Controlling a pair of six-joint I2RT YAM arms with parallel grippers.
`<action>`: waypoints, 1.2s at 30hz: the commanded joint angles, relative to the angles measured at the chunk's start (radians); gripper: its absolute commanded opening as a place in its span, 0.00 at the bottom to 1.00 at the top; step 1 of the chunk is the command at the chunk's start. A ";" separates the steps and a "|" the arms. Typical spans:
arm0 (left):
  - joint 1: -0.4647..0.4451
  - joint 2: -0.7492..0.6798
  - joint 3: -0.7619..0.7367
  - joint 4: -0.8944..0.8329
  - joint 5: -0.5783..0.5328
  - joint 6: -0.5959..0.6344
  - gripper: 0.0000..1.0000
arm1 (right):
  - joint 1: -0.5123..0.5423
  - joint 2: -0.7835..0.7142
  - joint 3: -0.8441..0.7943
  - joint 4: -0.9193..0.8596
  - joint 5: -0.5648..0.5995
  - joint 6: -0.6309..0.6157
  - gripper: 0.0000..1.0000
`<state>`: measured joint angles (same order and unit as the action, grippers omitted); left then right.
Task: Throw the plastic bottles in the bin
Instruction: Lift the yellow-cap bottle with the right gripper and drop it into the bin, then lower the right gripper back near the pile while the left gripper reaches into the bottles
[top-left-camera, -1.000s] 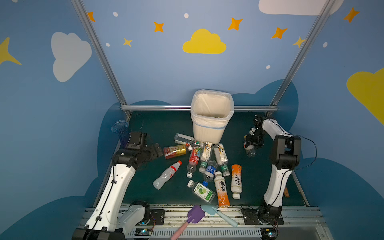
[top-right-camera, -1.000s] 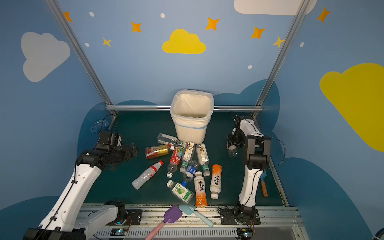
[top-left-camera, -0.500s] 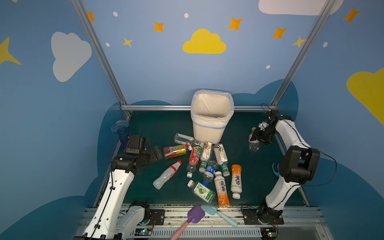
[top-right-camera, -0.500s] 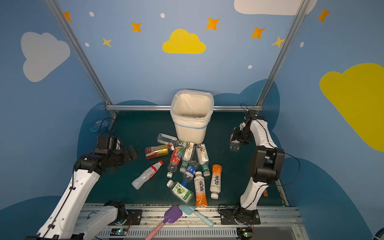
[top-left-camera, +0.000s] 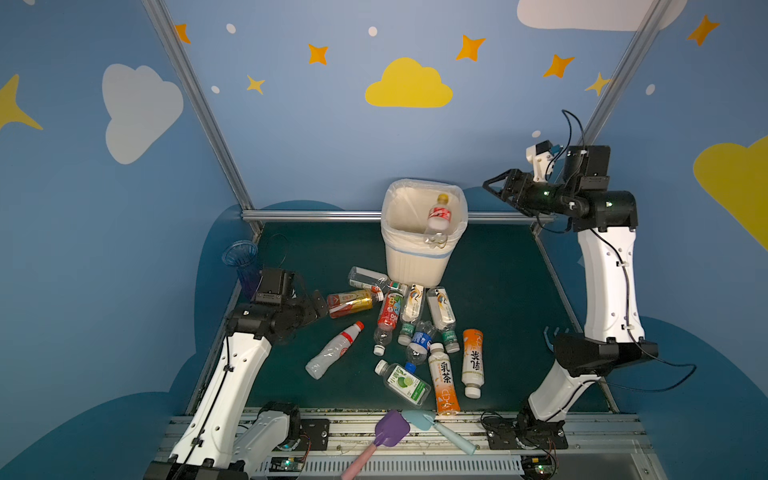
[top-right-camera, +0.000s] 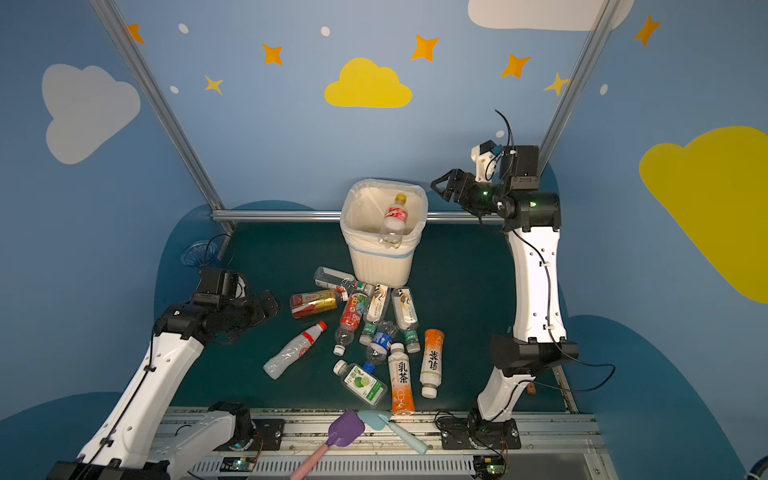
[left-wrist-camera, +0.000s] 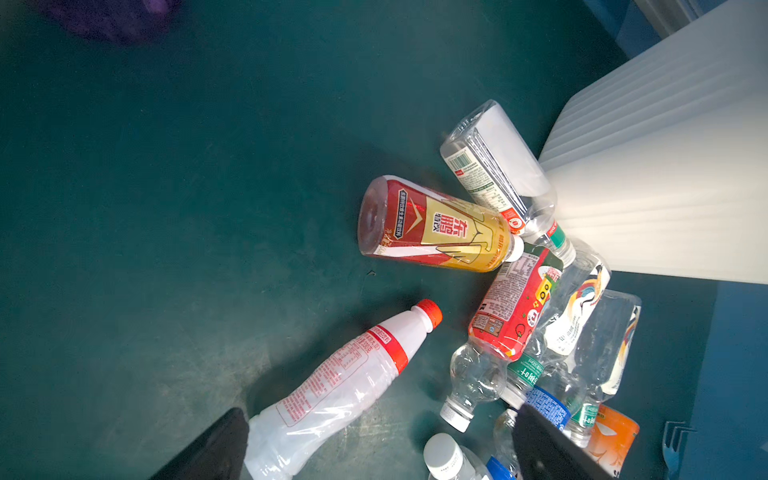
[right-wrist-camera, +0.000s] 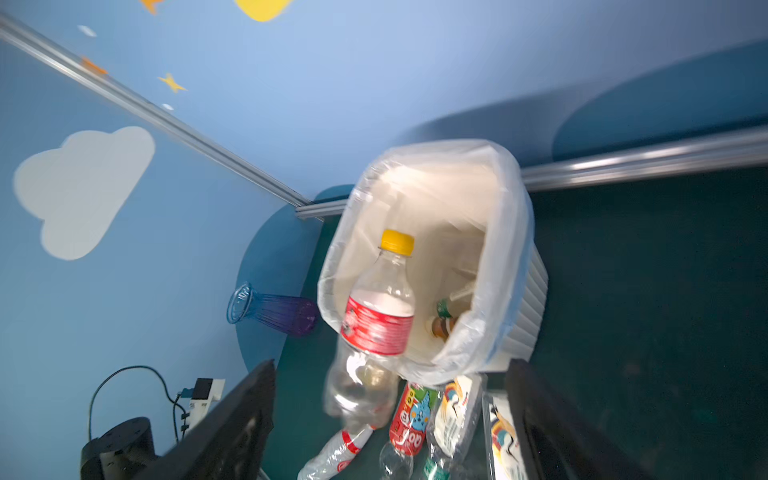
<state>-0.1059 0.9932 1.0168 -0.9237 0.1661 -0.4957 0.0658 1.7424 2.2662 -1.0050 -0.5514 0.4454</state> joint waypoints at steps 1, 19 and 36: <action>-0.026 -0.030 -0.018 0.001 0.018 -0.023 0.99 | -0.039 -0.161 -0.268 0.078 0.003 0.043 0.88; -0.284 0.180 -0.002 0.028 -0.071 -0.001 0.70 | -0.023 -0.736 -1.192 -0.090 0.255 -0.099 0.85; -0.488 0.384 0.135 0.141 -0.101 0.004 0.66 | 0.137 -0.733 -1.277 -0.028 0.247 -0.026 0.83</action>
<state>-0.5636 1.3430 1.1145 -0.8032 0.0689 -0.5095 0.1822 1.0019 0.9962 -1.0546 -0.3176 0.3977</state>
